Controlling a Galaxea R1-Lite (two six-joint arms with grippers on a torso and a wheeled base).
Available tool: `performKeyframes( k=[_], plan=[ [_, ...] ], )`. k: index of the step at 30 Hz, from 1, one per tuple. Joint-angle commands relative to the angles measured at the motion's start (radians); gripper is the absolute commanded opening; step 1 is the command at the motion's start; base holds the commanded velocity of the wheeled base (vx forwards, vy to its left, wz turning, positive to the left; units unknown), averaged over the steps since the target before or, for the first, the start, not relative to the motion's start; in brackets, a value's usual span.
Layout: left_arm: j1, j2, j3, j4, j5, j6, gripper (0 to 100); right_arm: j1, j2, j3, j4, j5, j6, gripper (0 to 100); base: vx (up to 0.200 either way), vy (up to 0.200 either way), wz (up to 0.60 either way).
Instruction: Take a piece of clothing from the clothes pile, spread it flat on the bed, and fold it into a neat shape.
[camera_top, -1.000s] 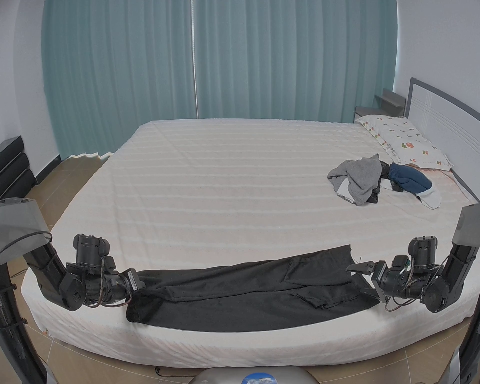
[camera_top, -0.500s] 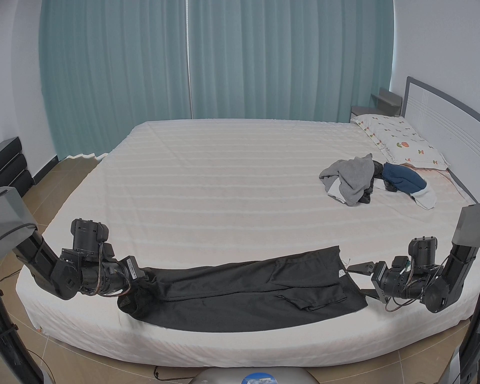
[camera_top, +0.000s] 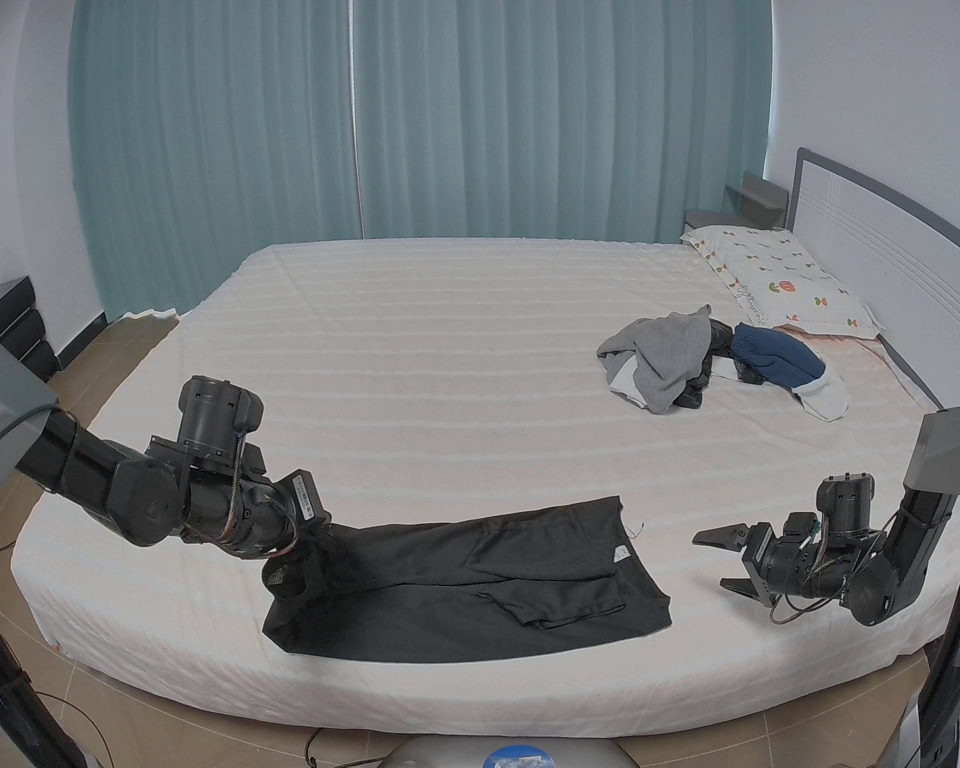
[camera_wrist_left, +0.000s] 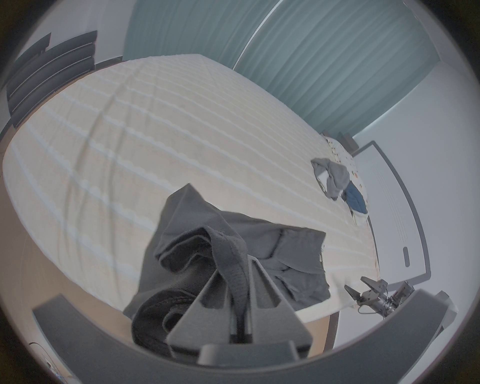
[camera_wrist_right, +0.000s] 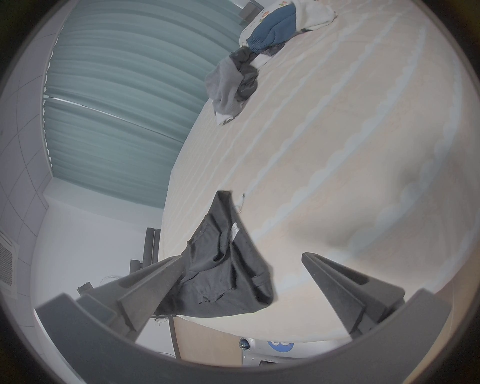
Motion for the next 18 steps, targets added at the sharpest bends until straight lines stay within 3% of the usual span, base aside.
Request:
performKeyframes(
  k=[1,13,18],
  plan=[
    [-0.059,0.022,-0.104,0.067,0.023,-0.005,0,0.006,0.003,0.001,0.000,0.000,0.000,100,0.000,-0.200,0.00],
    [-0.168,0.162,-0.308,0.202,0.050,-0.049,0,0.011,0.007,0.000,0.000,0.000,0.000,100,0.000,-0.200,0.00],
    [-0.190,0.213,-0.381,0.244,0.050,-0.063,0,0.011,0.007,-0.002,0.000,0.000,0.000,100,0.000,0.000,0.00]
  ],
)
